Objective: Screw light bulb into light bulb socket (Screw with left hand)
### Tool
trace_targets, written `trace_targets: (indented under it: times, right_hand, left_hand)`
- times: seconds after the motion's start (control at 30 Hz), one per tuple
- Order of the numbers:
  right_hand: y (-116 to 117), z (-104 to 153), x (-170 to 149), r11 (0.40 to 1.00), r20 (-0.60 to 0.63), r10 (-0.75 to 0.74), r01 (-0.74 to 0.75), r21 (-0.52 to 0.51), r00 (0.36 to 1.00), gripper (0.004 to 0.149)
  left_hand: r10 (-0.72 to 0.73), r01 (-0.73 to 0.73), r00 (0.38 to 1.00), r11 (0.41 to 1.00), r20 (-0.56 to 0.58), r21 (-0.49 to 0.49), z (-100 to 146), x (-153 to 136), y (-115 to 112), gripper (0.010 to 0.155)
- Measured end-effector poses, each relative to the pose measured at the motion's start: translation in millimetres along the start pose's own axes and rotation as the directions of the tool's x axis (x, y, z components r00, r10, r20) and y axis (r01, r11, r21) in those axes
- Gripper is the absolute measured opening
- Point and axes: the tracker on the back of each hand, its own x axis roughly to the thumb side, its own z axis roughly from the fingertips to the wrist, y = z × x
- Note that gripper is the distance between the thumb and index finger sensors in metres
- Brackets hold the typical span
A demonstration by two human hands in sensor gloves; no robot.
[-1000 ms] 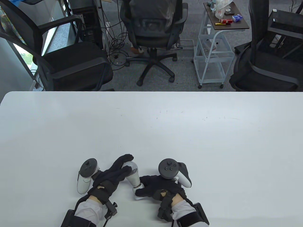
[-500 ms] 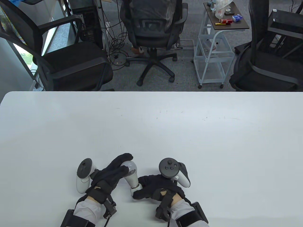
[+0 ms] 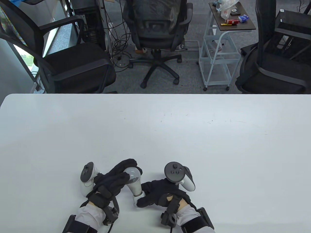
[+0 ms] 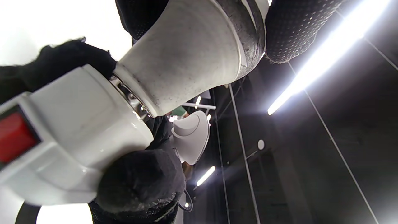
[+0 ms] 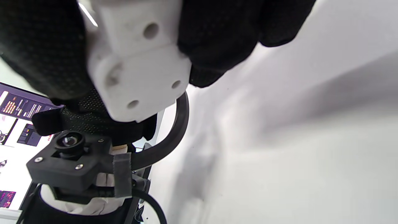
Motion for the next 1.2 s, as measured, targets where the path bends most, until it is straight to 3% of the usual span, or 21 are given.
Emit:
trace_targets:
  times: [0.07,0.23,0.3,0.4,0.6,0.67,0.77,0.83,0.9,0.97,1.07,1.2]
  right_hand:
    - [0,1,1,1.0,-0.012,0.028,-0.028,0.004,1.0,0.062]
    - [-5,5,3,0.988,-0.069,0.12,-0.126,-0.094,0.99,0.062]
    - [-9,8,3,0.975,-0.102,0.163,-0.176,-0.134,0.981,0.062]
    - [-18,13,3,0.951,-0.141,0.23,-0.253,-0.177,0.963,0.062]
    - [-29,21,-2,0.937,-0.171,0.198,-0.237,-0.256,0.965,0.062]
    - [-32,23,-5,0.931,-0.183,0.168,-0.217,-0.295,0.969,0.062]
    - [-37,26,-10,0.924,-0.204,0.127,-0.191,-0.33,0.971,0.062]
    - [-41,27,-15,0.924,-0.224,0.096,-0.171,-0.341,0.97,0.062]
    - [-44,27,-20,0.922,-0.245,0.068,-0.155,-0.355,0.967,0.062]
    - [-48,28,-27,0.922,-0.263,0.023,-0.123,-0.367,0.964,0.062]
    - [-55,27,-37,0.922,-0.286,-0.054,-0.062,-0.382,0.957,0.062]
    - [-68,22,-51,0.882,-0.297,-0.176,0.016,-0.472,0.938,0.062]
  left_hand:
    - [-0.009,0.008,1.0,1.0,-0.014,-0.01,0,0,0,0.065]
    - [-0.151,0.151,0.988,0.989,-0.029,-0.006,1,12,-1,0.064]
    - [-0.289,0.291,0.956,0.956,-0.058,0.03,3,22,-3,0.064]
    - [-0.531,0.535,0.845,0.841,-0.068,0.075,4,41,-10,0.059]
    - [-0.638,0.636,0.768,0.755,-0.044,0.158,14,70,-9,0.06]
    - [-0.72,0.721,0.688,0.665,-0.087,0.195,23,81,-2,0.061]
    - [-0.845,0.867,0.489,0.444,-0.215,0.225,37,89,9,0.061]
    - [-0.887,0.953,0.295,0.247,-0.356,0.175,45,87,15,0.062]
    - [-0.884,0.987,0.159,0.128,-0.44,0.099,45,77,18,0.063]
    - [-0.874,0.993,0.117,0.118,-0.471,0.028,42,66,19,0.064]
    - [-0.859,0.982,0.149,0.186,-0.49,-0.027,38,51,22,0.064]
    - [-0.852,0.975,0.135,0.206,-0.506,-0.088,36,43,22,0.065]
